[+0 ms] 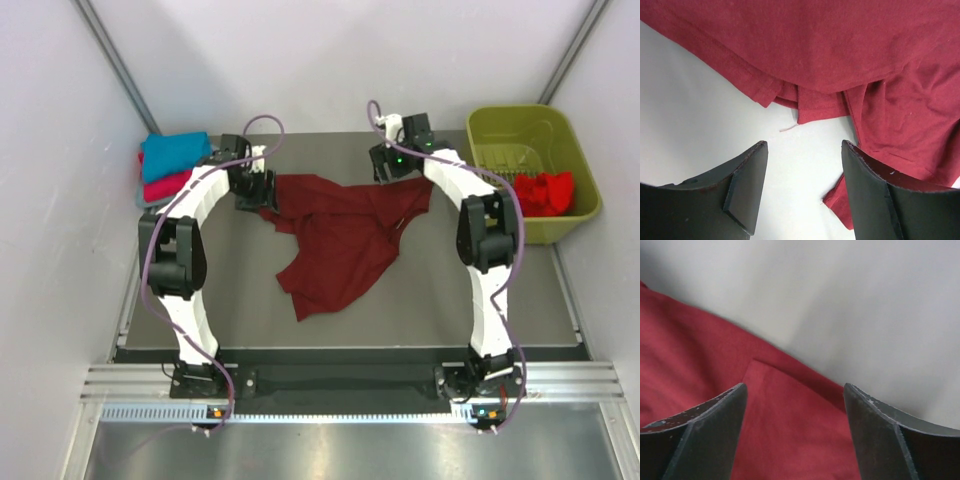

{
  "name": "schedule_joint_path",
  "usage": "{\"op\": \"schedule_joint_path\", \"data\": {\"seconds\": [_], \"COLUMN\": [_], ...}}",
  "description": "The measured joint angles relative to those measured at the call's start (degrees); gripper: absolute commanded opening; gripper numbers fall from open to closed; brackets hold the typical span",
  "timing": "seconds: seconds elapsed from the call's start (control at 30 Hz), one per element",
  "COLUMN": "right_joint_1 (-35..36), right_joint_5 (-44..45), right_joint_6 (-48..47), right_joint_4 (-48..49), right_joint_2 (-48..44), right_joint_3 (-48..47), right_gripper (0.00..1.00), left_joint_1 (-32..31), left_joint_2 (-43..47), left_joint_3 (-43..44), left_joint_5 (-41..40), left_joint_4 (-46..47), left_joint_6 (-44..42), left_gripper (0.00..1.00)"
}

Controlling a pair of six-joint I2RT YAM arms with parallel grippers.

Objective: Fold and stack the t-shirts
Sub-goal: Flatten the tshirt out

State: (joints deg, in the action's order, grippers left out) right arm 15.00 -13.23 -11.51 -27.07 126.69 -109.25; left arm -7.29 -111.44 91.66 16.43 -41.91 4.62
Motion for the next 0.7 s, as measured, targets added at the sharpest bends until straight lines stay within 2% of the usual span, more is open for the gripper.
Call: {"op": "schedule_joint_path", "data": {"seconds": [0.27, 0.7], "right_joint_1": [3.7, 6.2], "right_joint_5": [2.1, 5.2], "right_joint_6": [-1.2, -1.5], "right_joint_4": [-0.8, -0.4], "right_joint_2": [9.3, 9.9], "right_joint_3": [-6.9, -8.5], "right_gripper": [0.73, 0.63], "left_joint_1": [0.0, 0.0], "left_joint_2": [1.2, 2.3], "left_joint_3": [-2.8, -2.9], "left_joint_5": [-1.4, -2.3], "left_joint_4": [0.0, 0.0], "left_joint_6": [0.0, 0.2], "left_gripper": [0.66, 0.66]}}
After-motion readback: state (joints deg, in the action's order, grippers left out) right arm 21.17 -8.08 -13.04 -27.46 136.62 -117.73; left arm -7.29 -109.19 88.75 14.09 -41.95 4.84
